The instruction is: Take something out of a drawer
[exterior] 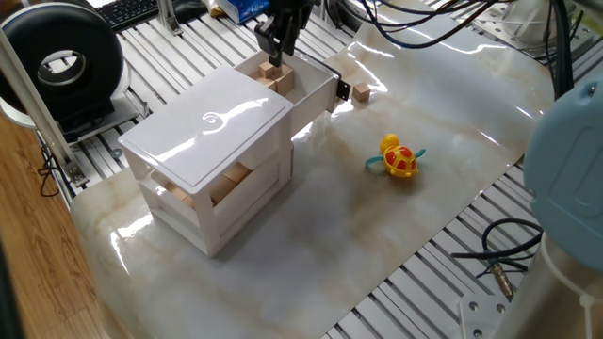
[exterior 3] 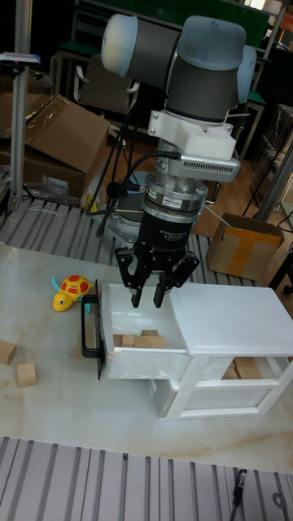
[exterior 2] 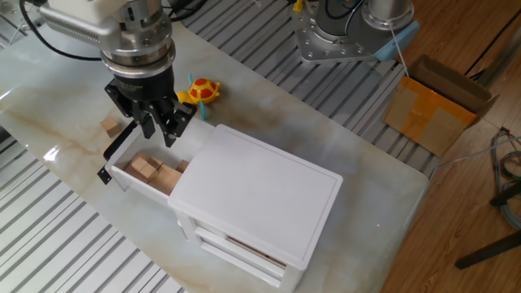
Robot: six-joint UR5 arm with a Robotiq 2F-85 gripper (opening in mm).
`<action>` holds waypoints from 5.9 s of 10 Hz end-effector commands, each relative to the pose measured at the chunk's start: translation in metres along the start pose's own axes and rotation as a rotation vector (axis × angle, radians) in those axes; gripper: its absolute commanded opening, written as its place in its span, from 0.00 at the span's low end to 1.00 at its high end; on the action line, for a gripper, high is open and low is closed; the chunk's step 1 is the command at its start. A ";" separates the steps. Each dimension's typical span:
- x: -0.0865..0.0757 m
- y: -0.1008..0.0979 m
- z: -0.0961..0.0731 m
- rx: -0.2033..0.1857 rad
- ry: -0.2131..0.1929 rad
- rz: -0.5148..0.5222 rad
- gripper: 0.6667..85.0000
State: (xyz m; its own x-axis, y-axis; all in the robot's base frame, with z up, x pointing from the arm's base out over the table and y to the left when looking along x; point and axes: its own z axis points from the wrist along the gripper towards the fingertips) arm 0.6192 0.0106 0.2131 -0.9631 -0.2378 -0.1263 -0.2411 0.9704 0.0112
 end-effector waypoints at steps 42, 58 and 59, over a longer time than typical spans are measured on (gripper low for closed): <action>-0.035 -0.004 0.052 -0.028 -0.004 0.034 0.52; -0.035 -0.005 0.042 0.000 0.017 0.007 0.01; -0.034 -0.005 0.040 -0.006 0.017 0.006 0.01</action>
State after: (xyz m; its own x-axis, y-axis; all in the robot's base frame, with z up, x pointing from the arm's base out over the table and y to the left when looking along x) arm 0.6595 0.0163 0.1742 -0.9648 -0.2386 -0.1106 -0.2409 0.9705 0.0077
